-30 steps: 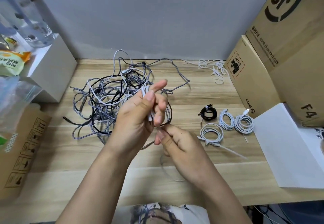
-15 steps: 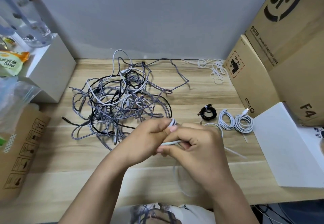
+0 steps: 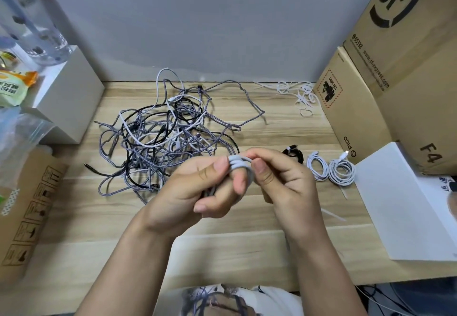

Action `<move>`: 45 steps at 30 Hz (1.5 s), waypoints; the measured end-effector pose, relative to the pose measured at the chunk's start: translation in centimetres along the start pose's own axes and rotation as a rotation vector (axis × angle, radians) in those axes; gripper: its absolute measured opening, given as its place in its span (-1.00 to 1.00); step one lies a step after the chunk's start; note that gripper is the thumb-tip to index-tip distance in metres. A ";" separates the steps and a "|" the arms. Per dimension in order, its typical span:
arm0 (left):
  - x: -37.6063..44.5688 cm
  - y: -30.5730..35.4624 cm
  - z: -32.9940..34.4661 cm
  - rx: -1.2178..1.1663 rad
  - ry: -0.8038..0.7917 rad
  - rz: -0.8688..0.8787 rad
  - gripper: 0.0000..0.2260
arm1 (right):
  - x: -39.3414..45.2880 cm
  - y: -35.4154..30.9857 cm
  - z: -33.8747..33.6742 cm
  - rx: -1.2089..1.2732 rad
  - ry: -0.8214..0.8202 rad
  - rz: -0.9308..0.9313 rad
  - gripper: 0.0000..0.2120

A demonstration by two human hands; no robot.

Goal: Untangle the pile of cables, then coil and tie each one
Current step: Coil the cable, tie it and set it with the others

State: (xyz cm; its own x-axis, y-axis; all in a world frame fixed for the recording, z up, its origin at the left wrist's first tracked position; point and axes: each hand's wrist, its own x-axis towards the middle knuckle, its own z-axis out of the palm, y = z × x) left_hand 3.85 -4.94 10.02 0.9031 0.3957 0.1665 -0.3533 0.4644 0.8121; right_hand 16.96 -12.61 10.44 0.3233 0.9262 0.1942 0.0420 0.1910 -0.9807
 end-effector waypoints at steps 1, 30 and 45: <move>0.1 0.1 0.1 -0.016 0.003 0.033 -0.75 | 0.0 0.1 0.1 -0.015 -0.029 0.027 -0.84; -0.1 -0.5 -0.9 0.009 -0.038 -0.359 -0.28 | -0.9 -0.1 -0.3 -0.115 0.125 -0.028 -0.86; 0.3 2.7 0.3 -0.396 0.231 0.251 -0.68 | -1.7 2.4 2.2 -0.390 -0.283 0.231 -0.80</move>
State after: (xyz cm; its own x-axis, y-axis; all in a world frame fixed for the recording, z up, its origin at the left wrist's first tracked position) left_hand 3.23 -3.83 12.43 0.7168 0.6775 0.1650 -0.6580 0.5790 0.4815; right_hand 14.45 -13.02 7.80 0.1002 0.9916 -0.0822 0.3658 -0.1136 -0.9238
